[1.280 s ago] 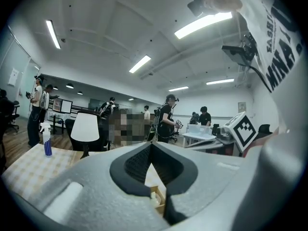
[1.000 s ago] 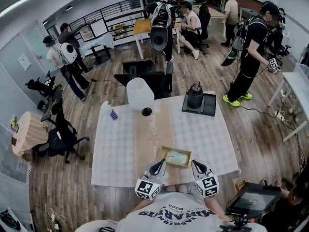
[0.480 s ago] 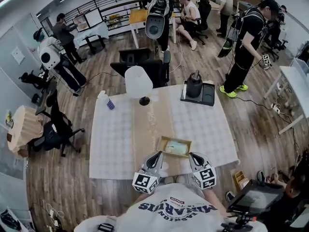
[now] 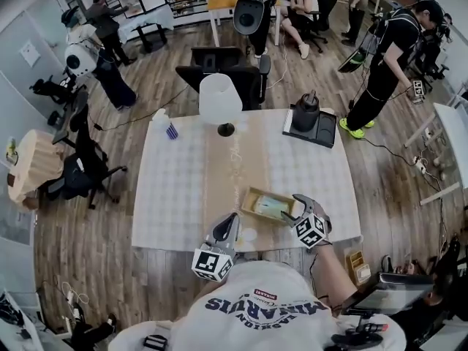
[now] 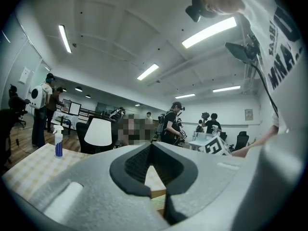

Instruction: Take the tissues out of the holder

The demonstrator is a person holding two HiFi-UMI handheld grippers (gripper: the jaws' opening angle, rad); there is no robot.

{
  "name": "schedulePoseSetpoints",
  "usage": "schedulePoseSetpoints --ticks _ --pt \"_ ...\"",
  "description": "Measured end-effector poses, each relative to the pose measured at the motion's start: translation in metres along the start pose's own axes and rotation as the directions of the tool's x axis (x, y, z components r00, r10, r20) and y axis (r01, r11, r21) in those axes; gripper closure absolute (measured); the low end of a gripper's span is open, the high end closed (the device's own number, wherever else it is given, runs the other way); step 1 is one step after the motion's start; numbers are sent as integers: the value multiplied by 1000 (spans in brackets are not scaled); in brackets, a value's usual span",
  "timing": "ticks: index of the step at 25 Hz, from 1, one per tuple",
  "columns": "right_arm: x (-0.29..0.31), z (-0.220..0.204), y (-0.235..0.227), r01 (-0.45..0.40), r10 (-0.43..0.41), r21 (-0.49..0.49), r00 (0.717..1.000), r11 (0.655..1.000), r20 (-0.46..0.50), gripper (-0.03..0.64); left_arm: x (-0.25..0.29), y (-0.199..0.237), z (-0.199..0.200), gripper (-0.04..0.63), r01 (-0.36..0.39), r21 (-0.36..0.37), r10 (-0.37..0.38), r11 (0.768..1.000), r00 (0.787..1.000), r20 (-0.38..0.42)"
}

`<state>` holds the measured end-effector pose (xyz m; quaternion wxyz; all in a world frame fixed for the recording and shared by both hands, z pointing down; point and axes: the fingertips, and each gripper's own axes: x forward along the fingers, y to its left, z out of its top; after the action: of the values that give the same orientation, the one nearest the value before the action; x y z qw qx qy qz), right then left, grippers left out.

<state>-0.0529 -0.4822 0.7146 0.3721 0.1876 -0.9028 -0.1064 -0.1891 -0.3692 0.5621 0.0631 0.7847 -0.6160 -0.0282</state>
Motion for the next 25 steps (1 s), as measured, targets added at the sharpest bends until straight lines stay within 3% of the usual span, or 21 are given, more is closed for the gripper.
schedulePoseSetpoints --ticks 3,7,12,16,18,19,20,22,25 --pt "43 -16 6 -80 68 -130 993 988 -95 307 -7 10 -3 597 -19 -5 19 1000 1000 1" --pt "93 -52 25 -190 131 -267 965 945 -225 296 -18 20 0 597 -49 -10 49 999 999 4" --pt "130 -90 55 -364 225 -332 893 870 -390 294 -23 33 -2 597 -86 -16 86 996 996 -1" --pt "149 -106 60 -414 256 -303 857 858 -447 295 -23 37 -3 597 -100 -12 100 995 995 1" --pt "151 -114 65 -461 285 -283 822 841 -492 304 -22 39 -3 597 -105 -11 105 994 994 2" --pt "149 -118 69 -491 300 -279 800 825 -519 422 -22 39 -2 597 -106 -10 106 994 994 1" --pt "147 -121 73 -511 306 -284 785 811 -539 611 -22 40 -2 597 -107 -10 107 994 994 0" --pt "149 -124 77 -505 293 -296 788 811 -542 612 -21 41 -3 597 -108 -9 108 994 994 0" --pt "153 -124 77 -463 271 -283 809 840 -521 612 -19 45 -5 597 -113 -4 113 994 994 2"
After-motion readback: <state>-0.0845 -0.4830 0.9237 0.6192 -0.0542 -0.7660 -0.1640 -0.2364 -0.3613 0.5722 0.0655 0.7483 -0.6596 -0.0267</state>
